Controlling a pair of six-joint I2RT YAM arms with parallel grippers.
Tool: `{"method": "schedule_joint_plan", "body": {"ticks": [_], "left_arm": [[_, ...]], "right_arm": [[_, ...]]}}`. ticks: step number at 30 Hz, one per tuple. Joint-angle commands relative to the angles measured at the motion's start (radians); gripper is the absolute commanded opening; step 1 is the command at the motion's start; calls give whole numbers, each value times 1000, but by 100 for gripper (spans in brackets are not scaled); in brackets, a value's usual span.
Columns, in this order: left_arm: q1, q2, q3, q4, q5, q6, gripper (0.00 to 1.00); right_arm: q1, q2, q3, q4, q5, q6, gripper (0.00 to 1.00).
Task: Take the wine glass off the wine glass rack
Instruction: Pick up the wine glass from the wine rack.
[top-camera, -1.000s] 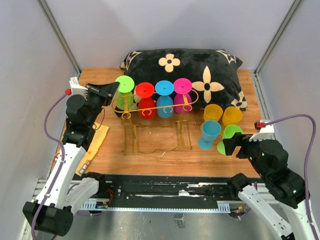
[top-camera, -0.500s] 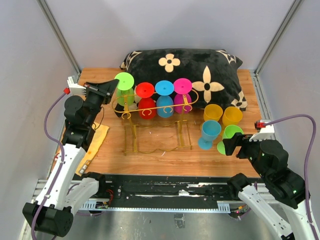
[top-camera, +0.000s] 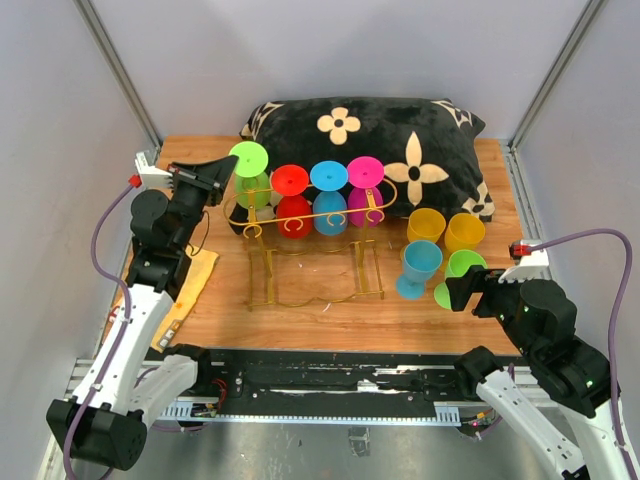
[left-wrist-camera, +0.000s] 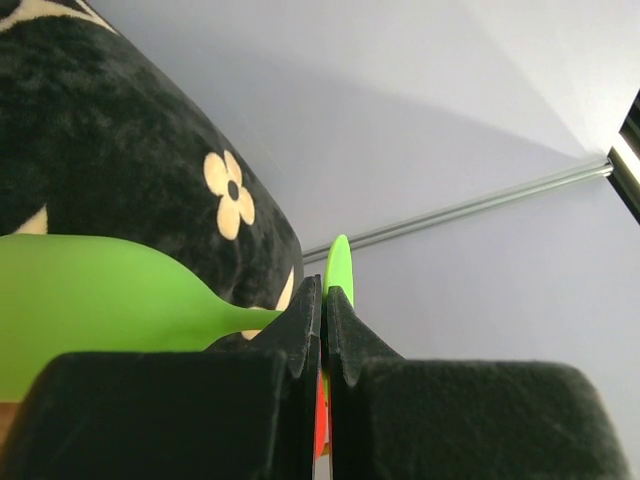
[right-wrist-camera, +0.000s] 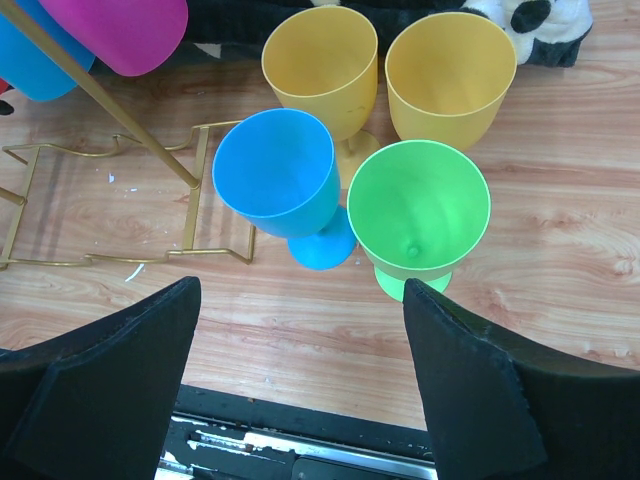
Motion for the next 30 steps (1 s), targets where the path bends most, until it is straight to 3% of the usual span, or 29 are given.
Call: {"method": "schedule_joint_plan", "body": {"ticks": [1,15,23,30], "left_arm": [[10,6,-20,64,-21,-19,1],[10,9,-34,80,-52,-15,0],[10,3,-37,89,-157,-33,1],[10,32,-35,115,-108,-45,0]], "right_arm": [[-3,-5,-1,-4,13,-2,83],[-2,1,2,-2,11,-1,83],[-2,0,7,-1,8,2,83],[-2,-2,9,-1,6,7,83]]}}
